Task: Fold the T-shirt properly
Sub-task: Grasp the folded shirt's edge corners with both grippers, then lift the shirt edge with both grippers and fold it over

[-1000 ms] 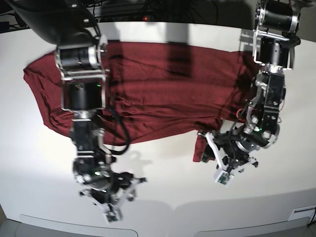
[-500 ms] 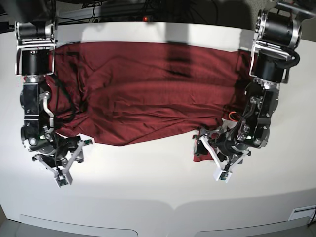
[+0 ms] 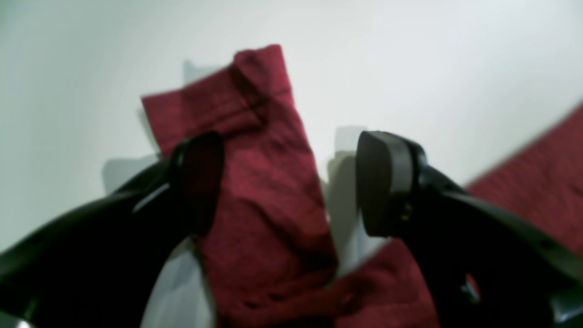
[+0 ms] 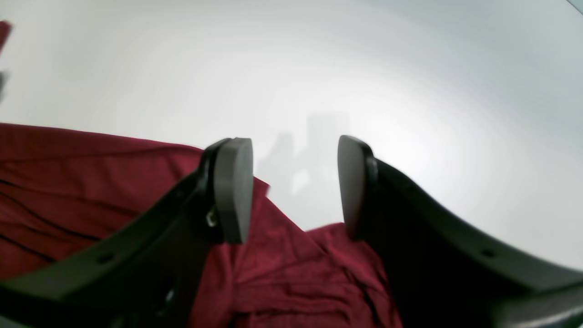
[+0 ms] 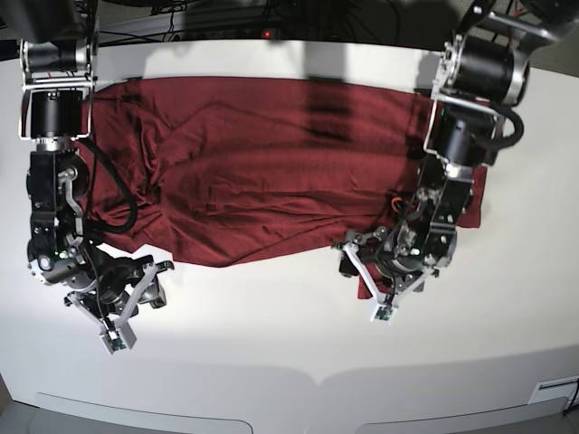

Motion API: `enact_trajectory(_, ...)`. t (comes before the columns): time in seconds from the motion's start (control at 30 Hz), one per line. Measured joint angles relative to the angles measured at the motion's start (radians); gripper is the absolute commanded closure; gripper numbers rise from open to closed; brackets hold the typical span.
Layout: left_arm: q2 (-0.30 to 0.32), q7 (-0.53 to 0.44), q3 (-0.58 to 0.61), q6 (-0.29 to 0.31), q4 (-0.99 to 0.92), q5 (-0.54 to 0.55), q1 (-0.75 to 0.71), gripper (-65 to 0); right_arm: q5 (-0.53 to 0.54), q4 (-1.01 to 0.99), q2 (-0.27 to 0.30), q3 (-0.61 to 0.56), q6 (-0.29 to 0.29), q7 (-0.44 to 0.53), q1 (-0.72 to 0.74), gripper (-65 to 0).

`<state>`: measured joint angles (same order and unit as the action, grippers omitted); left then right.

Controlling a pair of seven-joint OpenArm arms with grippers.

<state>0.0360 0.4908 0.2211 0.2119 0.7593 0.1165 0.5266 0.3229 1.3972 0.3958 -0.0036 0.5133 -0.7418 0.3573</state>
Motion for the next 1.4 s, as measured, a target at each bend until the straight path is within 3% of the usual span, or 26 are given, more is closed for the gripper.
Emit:
enact_trajectory(0.1,-0.002,-0.019,-0.002,-0.003,-0.032,0.000,0.011,-41.9,0.032,0.000,0.000,-0.001,0.041,0.001,-0.004,-29.1)
enact_trajectory(0.2,-0.005,-0.014,-0.002,-0.058,-0.032,0.003,0.016,-32.7,0.041,0.000,-0.013,-0.001,0.053,0.003,-0.025,-29.1)
enact_trajectory(0.27,-0.003,-0.008,-0.002,-0.064,-0.033,0.002,0.020,-19.0,0.018,-0.010,-0.035,-0.001,0.054,0.004,-0.040,-29.1)
enact_trajectory(0.33,0.000,0.010,-0.002,-0.074,-0.033,0.001,0.026,0.0,-0.021,-0.044,-0.064,-0.001,0.053,0.031,-0.044,-29.1)
enact_trajectory(0.73,0.000,0.035,-0.002,-0.074,-0.033,0.004,0.035,0.0,-0.276,-0.336,-0.202,0.000,0.040,0.294,-0.008,-29.1)
enact_trajectory(0.97,0.000,0.055,-0.002,-0.074,-0.031,0.004,0.036,0.0,-0.269,-0.566,-0.198,0.002,0.030,0.346,0.088,-29.0)
enact_trajectory(1.17,0.000,0.059,-0.002,-0.074,-0.031,0.004,0.036,0.0,-0.276,-0.610,-0.216,-0.002,0.048,0.372,0.077,-28.8)
enact_trajectory(1.23,0.000,0.059,-0.002,-0.074,-0.031,0.004,0.036,0.0,-0.280,-0.608,-0.213,-0.025,0.064,0.361,0.075,-21.1)
enact_trajectory(1.33,0.000,0.059,-0.002,-0.074,-0.031,0.004,0.036,0.0,-0.264,-0.603,-0.202,-0.081,0.068,0.368,0.069,-4.0)
enact_trajectory(1.37,0.000,0.059,-0.002,-0.074,-0.031,0.004,0.037,0.0,-0.265,-0.602,-0.199,-0.099,0.070,0.368,0.069,0.0)
enact_trajectory(1.4,0.000,0.059,-0.002,-0.074,-0.031,0.004,0.036,0.0,-0.266,-0.601,-0.193,-0.114,0.071,0.368,0.070,0.0)
